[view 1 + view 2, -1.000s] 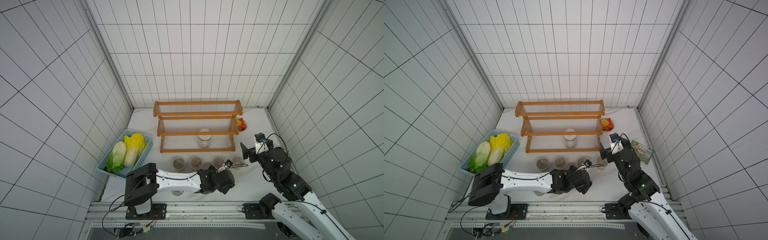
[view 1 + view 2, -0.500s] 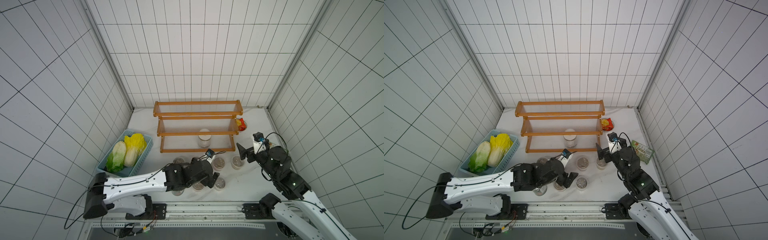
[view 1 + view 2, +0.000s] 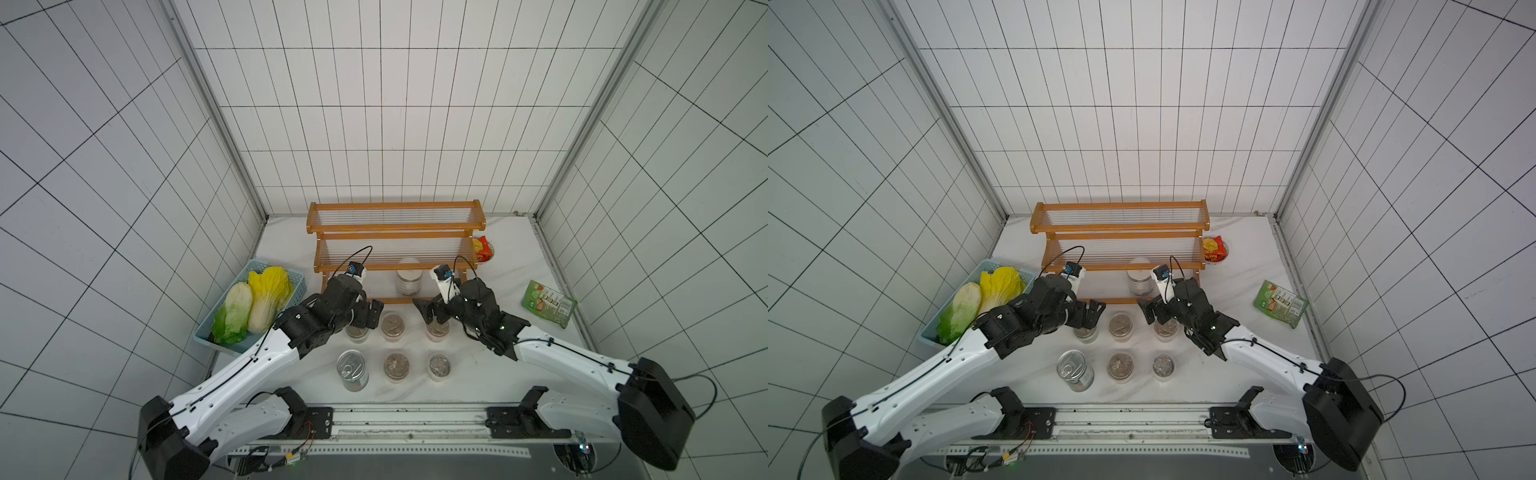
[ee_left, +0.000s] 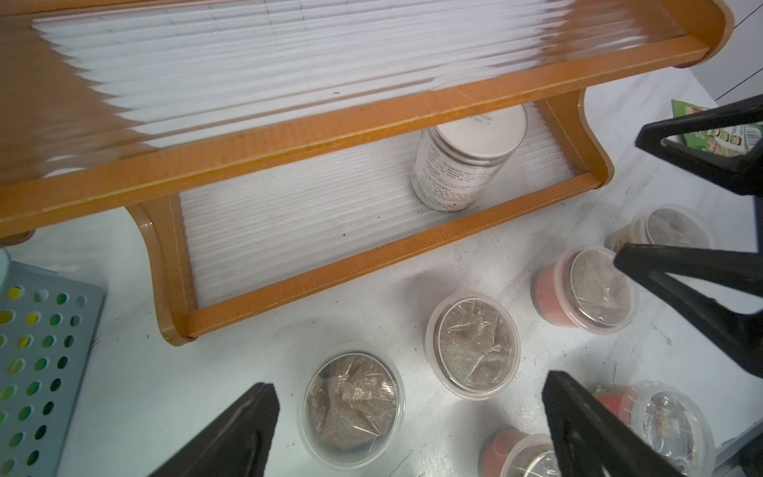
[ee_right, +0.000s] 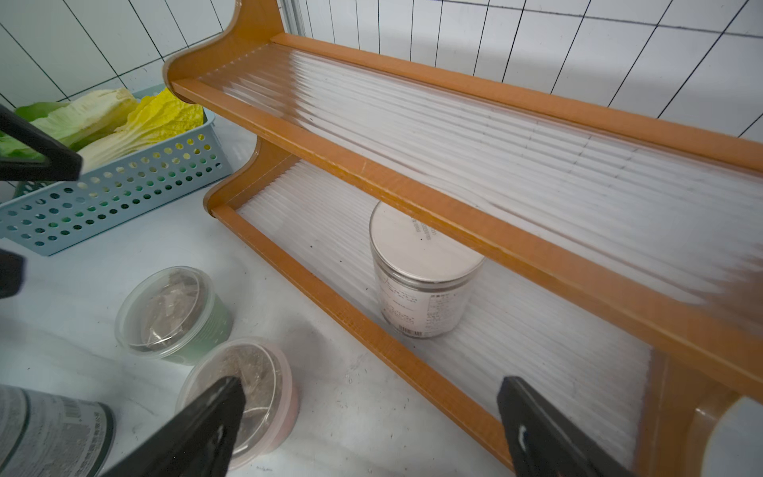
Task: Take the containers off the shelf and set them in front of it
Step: 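Pick up a container from the shelf.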
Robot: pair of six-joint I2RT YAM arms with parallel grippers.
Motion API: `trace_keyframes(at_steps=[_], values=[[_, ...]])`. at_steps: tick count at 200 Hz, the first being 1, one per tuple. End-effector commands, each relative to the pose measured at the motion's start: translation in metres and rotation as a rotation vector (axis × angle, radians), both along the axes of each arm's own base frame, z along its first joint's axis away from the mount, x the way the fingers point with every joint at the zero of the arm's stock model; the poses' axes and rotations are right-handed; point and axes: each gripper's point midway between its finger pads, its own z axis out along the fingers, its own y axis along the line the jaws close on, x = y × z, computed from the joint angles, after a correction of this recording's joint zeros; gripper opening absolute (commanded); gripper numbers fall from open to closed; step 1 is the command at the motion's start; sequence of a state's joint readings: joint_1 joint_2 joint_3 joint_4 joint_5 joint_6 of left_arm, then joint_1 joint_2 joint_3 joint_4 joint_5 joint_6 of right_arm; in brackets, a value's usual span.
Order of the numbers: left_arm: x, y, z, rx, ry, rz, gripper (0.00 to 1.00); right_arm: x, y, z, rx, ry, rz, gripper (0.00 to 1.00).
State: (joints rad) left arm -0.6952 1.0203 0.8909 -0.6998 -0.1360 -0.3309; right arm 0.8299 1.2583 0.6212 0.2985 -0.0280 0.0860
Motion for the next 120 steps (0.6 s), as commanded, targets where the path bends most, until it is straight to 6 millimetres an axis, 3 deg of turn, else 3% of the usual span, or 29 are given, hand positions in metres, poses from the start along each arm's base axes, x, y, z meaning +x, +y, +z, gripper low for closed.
trace_keyframes(at_steps=[1,61,120], values=[[0.006,-0.002,0.011,-0.017,-0.014,-0.03,0.98,0.028,0.019,0.021,0.102,-0.08,-0.052,0.99],[0.009,-0.001,0.009,-0.036,-0.009,-0.017,0.98,0.077,0.033,-0.018,0.067,-0.082,-0.138,0.99],[0.009,0.002,0.007,-0.031,-0.007,-0.016,0.98,0.102,0.05,-0.024,0.098,-0.159,-0.133,0.99]])
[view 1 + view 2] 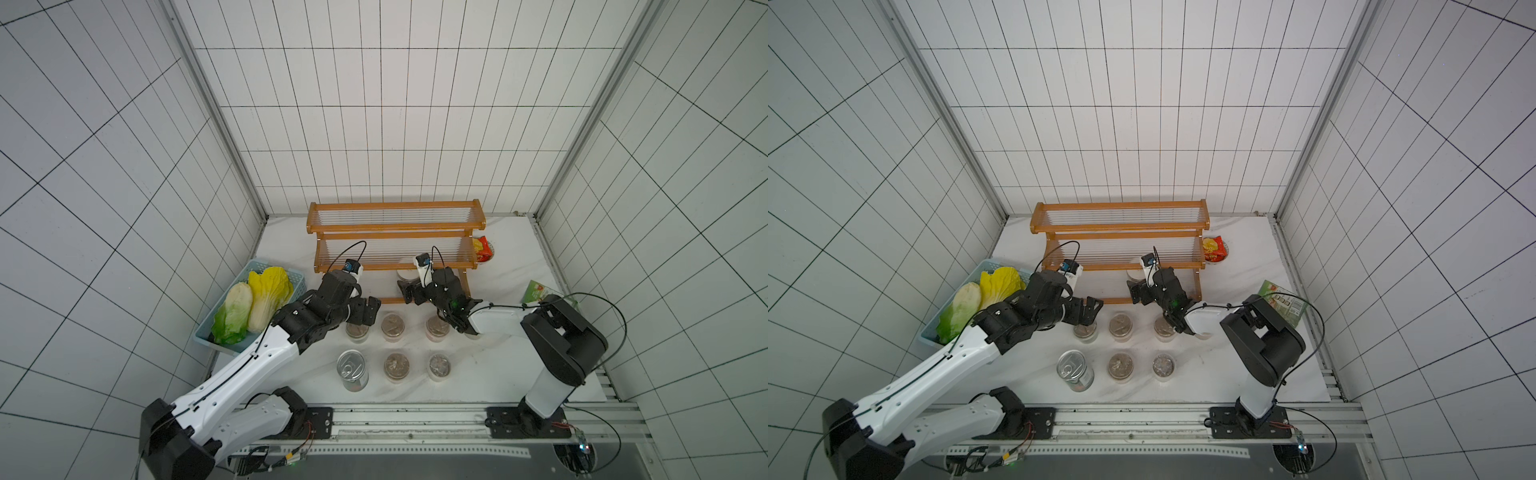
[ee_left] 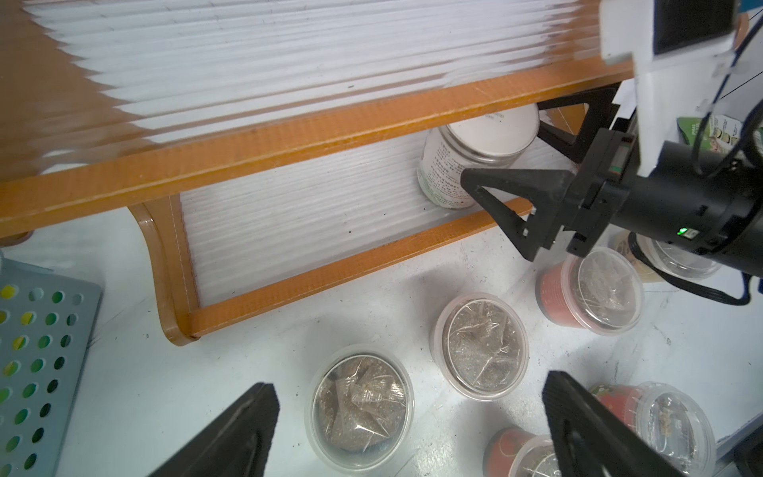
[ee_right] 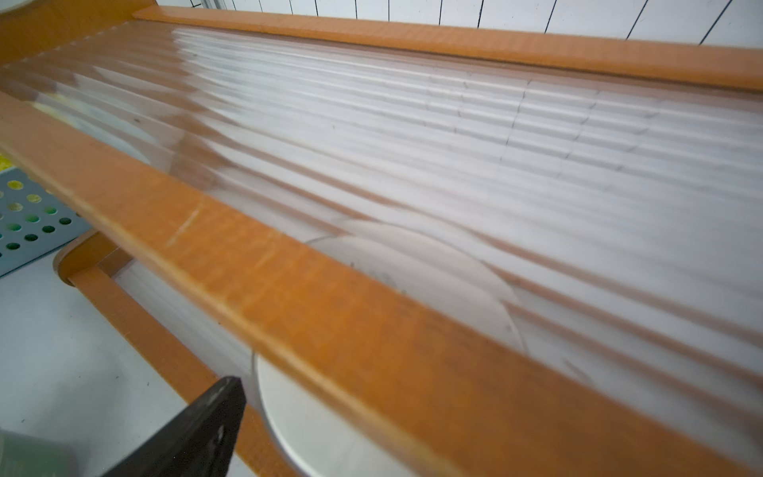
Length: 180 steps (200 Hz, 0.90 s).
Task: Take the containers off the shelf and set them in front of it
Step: 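Pick up a container from the shelf.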
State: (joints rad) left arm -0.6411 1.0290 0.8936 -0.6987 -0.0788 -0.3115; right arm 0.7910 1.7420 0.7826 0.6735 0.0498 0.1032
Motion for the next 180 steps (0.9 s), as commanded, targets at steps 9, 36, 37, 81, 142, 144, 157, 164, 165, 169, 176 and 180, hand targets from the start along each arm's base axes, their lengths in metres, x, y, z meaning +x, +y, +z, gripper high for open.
trace_keyframes(at_steps=[9,36,37,81,142,144,157,164,165,169,176,180], values=[[0.003,-0.002,0.008,-0.014,-0.027,-0.018,0.98,0.023,0.009,0.022,0.063,-0.119,-0.018,0.99],[0.003,-0.002,0.005,-0.016,-0.019,-0.015,0.98,0.033,0.014,0.023,0.053,-0.135,-0.027,0.99],[0.002,-0.001,0.005,-0.016,-0.018,-0.015,0.98,0.032,0.015,0.023,0.052,-0.136,-0.027,0.99],[0.002,-0.001,0.003,-0.02,-0.014,-0.013,0.98,0.04,0.02,0.02,0.013,-0.137,-0.021,0.95],[0.006,-0.004,-0.001,-0.021,-0.008,-0.019,0.98,0.011,0.019,0.025,0.042,-0.109,0.055,0.82],[0.006,-0.004,-0.001,-0.021,-0.008,-0.018,0.98,0.01,0.018,0.025,0.043,-0.11,0.057,0.82],[0.006,-0.004,-0.001,-0.024,-0.01,-0.018,0.98,0.0,0.016,0.031,0.045,-0.118,0.068,0.82],[0.007,-0.004,-0.001,-0.026,-0.01,-0.017,0.98,-0.006,0.015,0.034,0.048,-0.122,0.074,0.82],[0.007,-0.003,-0.001,-0.026,-0.01,-0.016,0.98,-0.007,0.014,0.035,0.048,-0.122,0.076,0.82],[0.007,-0.004,-0.001,-0.028,-0.01,-0.018,0.98,-0.01,0.014,0.036,0.05,-0.123,0.08,0.81],[0.007,-0.005,-0.002,-0.03,-0.008,-0.02,0.98,-0.016,0.013,0.038,0.053,-0.125,0.088,0.81],[0.007,-0.005,-0.003,-0.03,-0.007,-0.021,0.98,-0.019,0.011,0.039,0.053,-0.124,0.091,0.81]])
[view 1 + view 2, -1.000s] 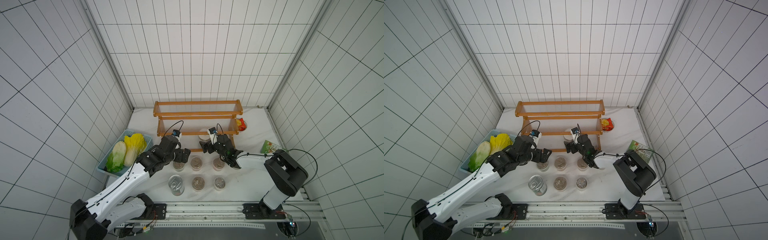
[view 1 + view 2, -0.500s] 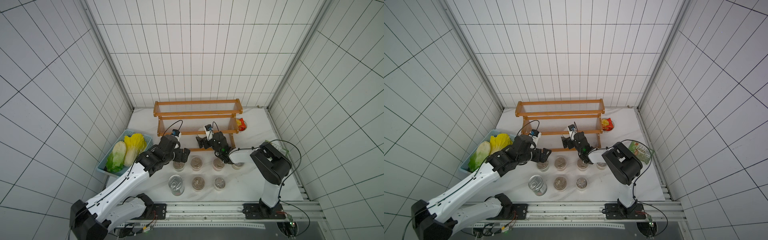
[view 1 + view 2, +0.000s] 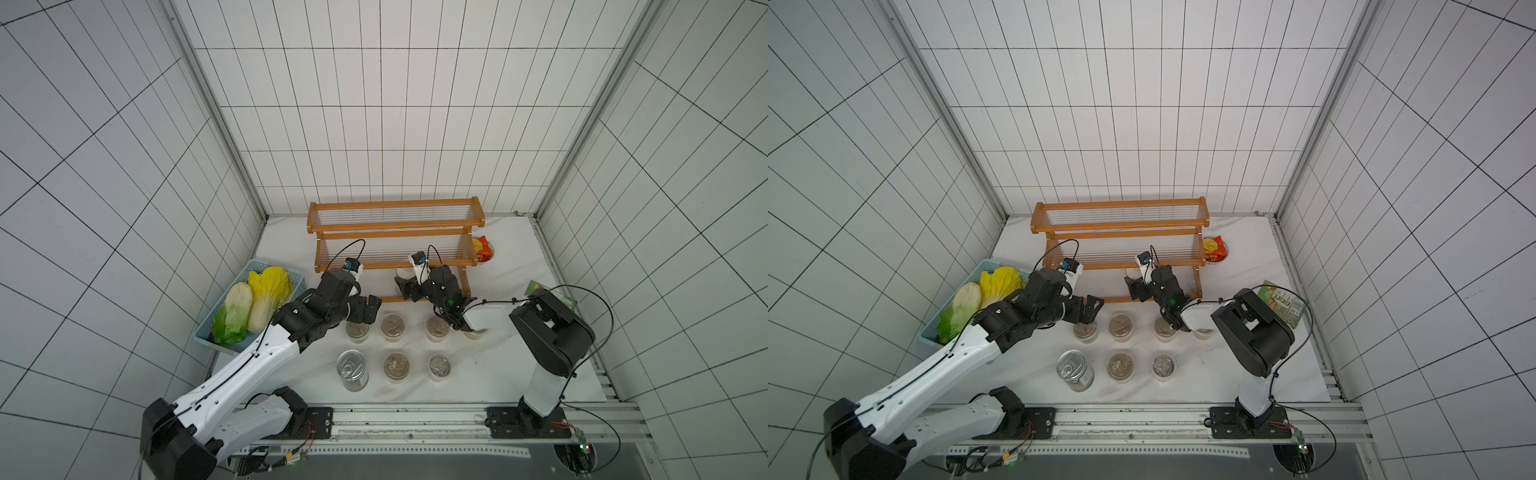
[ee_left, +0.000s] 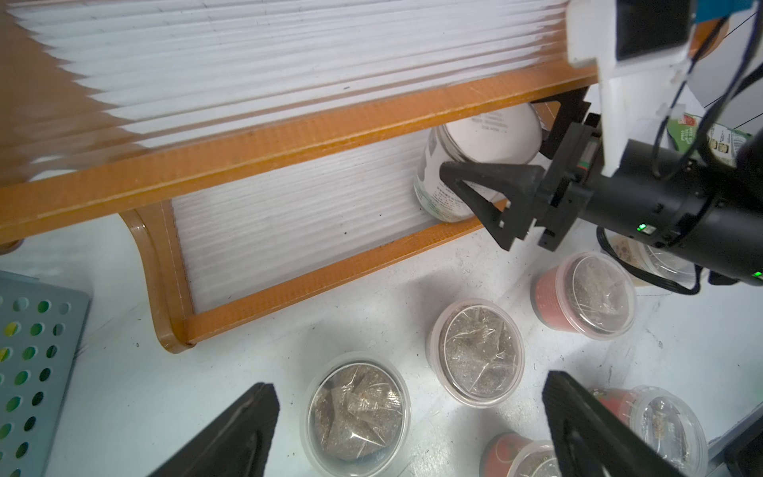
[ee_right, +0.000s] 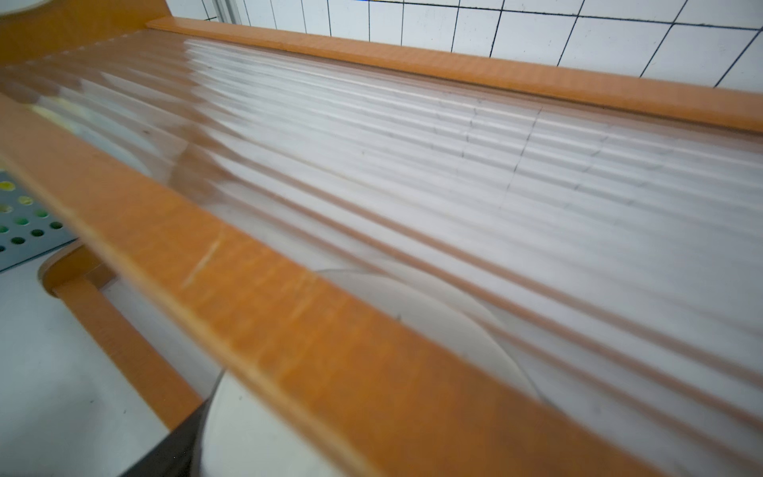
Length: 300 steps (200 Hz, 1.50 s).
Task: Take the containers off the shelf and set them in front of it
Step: 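Pick up a container from the shelf, then place the container at the center of the board.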
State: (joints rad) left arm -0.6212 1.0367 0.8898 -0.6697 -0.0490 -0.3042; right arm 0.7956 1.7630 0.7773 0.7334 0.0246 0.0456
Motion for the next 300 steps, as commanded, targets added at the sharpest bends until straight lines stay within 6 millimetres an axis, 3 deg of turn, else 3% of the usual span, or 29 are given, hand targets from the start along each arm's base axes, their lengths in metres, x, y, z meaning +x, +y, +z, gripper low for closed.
trace_keyframes(at_steps=[1,39,66,82,105,145,169,191,222,255,300], values=[[0.003,-0.003,-0.004,-0.008,-0.003,-0.014,0.98,-0.019,0.004,0.038,0.066,-0.07,0.047,0.81],[0.005,-0.005,-0.004,-0.009,-0.001,-0.018,0.98,-0.048,-0.008,0.044,0.063,-0.058,0.084,0.81],[0.005,-0.005,-0.003,-0.013,-0.002,-0.019,0.98,-0.07,-0.024,0.062,0.05,-0.069,0.105,0.81],[0.004,-0.004,-0.003,-0.017,0.0,-0.018,0.98,-0.083,-0.041,0.073,0.019,-0.069,0.099,0.81],[0.004,-0.005,-0.005,-0.021,0.003,-0.019,0.98,-0.103,-0.08,0.081,-0.031,-0.061,0.039,0.81],[0.007,-0.008,-0.007,-0.027,0.008,-0.025,0.98,-0.148,-0.146,0.068,-0.126,0.054,-0.058,0.8],[0.009,-0.009,-0.009,-0.029,0.013,-0.027,0.98,-0.17,-0.173,0.066,-0.161,0.086,-0.111,0.79],[0.009,-0.011,-0.012,-0.022,0.02,-0.033,0.99,-0.183,-0.185,0.061,-0.167,0.127,-0.138,0.78],[0.009,-0.01,-0.01,-0.016,0.021,-0.036,0.99,-0.187,-0.206,0.051,-0.217,0.192,-0.271,0.78],[0.009,-0.01,-0.013,-0.001,0.029,-0.049,0.98,-0.197,-0.206,0.024,-0.178,0.285,-0.357,0.79],[0.005,-0.008,-0.015,0.019,0.043,-0.064,0.98,-0.201,-0.219,0.009,-0.166,0.255,-0.425,0.79]])
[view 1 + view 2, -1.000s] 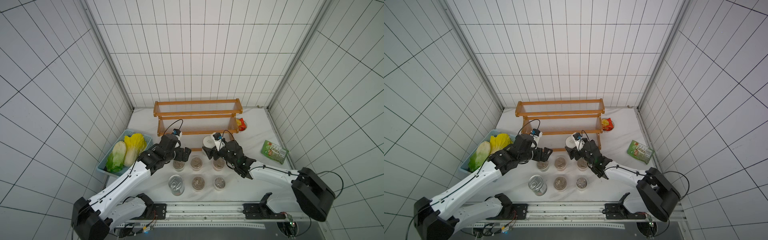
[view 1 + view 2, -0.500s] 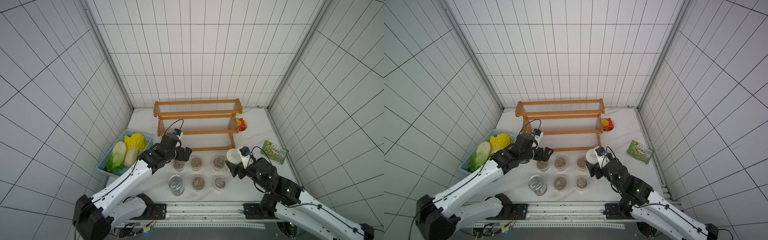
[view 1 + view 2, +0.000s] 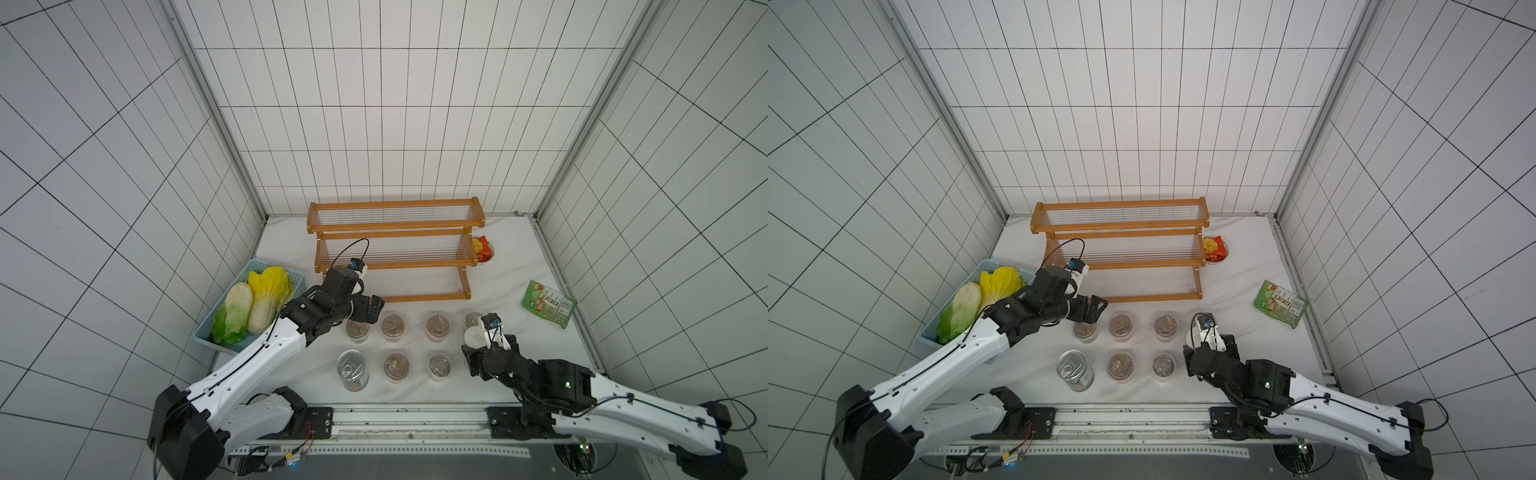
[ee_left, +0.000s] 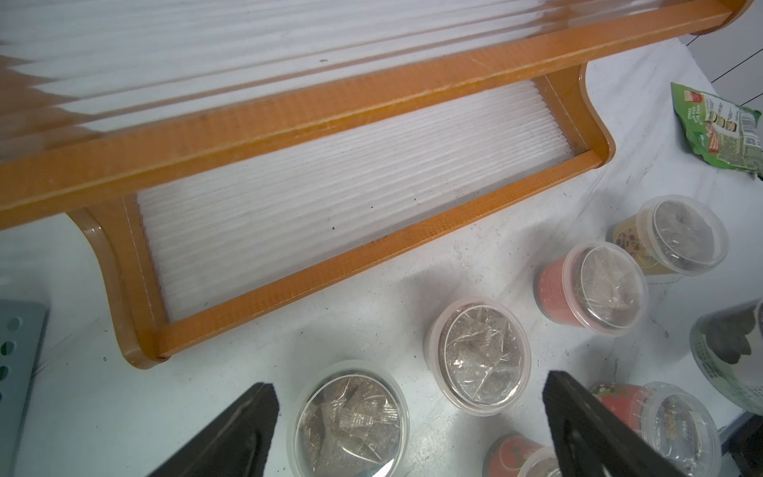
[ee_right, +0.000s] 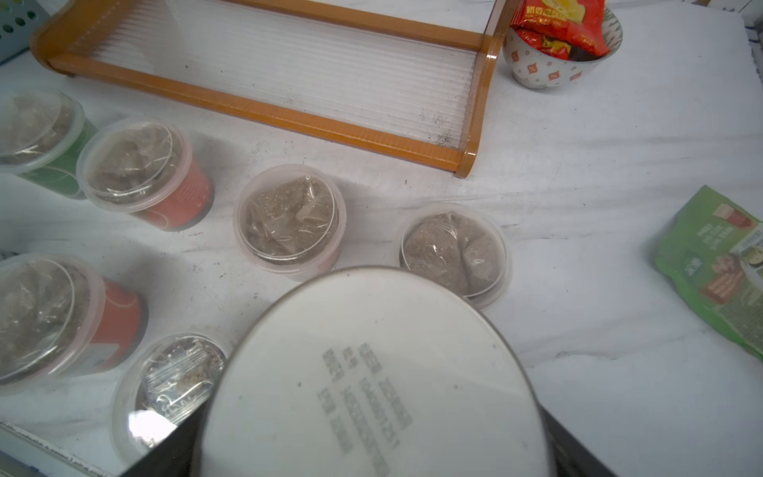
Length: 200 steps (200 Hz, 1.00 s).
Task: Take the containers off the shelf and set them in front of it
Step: Place the container at the center of the board.
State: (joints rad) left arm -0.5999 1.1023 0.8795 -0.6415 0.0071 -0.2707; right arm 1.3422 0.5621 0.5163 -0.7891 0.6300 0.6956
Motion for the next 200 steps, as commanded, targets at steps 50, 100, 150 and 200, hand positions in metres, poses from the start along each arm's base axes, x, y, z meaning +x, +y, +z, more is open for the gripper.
trace_keyframes(at_steps=[50,100,150,200], values=[[0.002,-0.001,0.002,0.011,0.0,-0.024,0.99,0.008,-0.024,-0.02,-0.009,-0.054,-0.183,0.83],[0.003,-0.002,-0.001,0.008,0.012,-0.02,0.98,0.005,-0.019,-0.031,0.042,-0.017,-0.176,0.85],[0.005,-0.001,-0.003,0.02,0.014,-0.018,0.98,0.002,-0.017,-0.045,0.037,0.045,-0.183,0.91],[0.005,-0.001,-0.003,0.02,0.016,-0.024,0.98,0.003,-0.018,-0.045,0.024,0.047,-0.196,0.98]])
